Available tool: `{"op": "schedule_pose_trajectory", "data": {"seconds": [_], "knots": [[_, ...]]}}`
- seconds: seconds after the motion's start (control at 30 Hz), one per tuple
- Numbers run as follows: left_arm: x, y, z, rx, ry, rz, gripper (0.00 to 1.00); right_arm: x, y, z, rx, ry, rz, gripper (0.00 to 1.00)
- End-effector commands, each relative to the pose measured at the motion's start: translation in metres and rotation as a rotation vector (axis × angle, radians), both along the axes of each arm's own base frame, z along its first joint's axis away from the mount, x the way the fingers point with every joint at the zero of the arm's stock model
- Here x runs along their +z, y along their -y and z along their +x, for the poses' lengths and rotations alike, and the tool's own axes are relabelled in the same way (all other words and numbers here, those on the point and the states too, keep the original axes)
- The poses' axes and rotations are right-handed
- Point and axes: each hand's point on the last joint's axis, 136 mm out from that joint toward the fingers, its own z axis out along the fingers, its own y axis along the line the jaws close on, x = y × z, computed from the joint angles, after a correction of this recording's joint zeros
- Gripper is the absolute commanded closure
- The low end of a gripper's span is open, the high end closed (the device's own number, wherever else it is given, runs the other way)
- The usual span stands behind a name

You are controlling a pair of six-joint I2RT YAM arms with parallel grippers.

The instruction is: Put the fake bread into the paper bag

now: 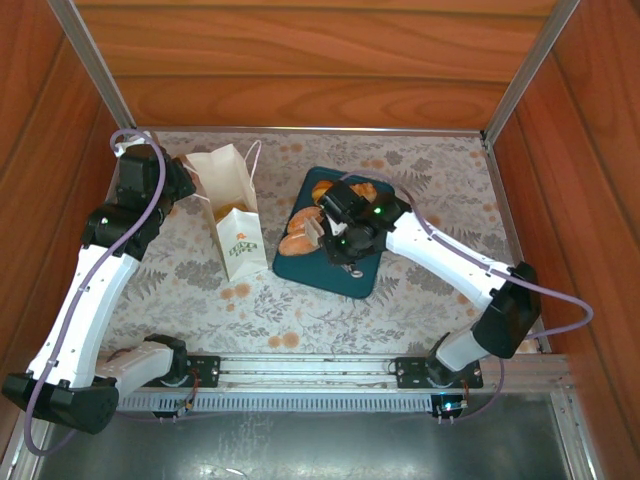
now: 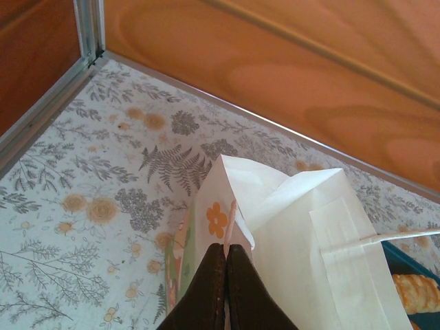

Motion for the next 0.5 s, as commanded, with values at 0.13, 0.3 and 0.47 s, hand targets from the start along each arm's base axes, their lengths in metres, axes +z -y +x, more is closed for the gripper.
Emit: {"op": "schedule_pose_trajectory", "data": {"seconds": [0.13,0.3,0.47], "knots": [[0.010,0.003,0.003,-0.009,0.026,-0.024,1.00,0.025,0.025,0.019,-0.116,0.045,0.033,0.78],[0.010,0.003,0.003,-0.010,0.026,-0.025,1.00,0.029,0.050,0.039,-0.205,0.034,0.056,0.77],[0.010,0.004,0.004,-0.013,0.027,-0.027,1.00,0.029,0.073,0.064,-0.316,0.005,0.104,0.73]]}}
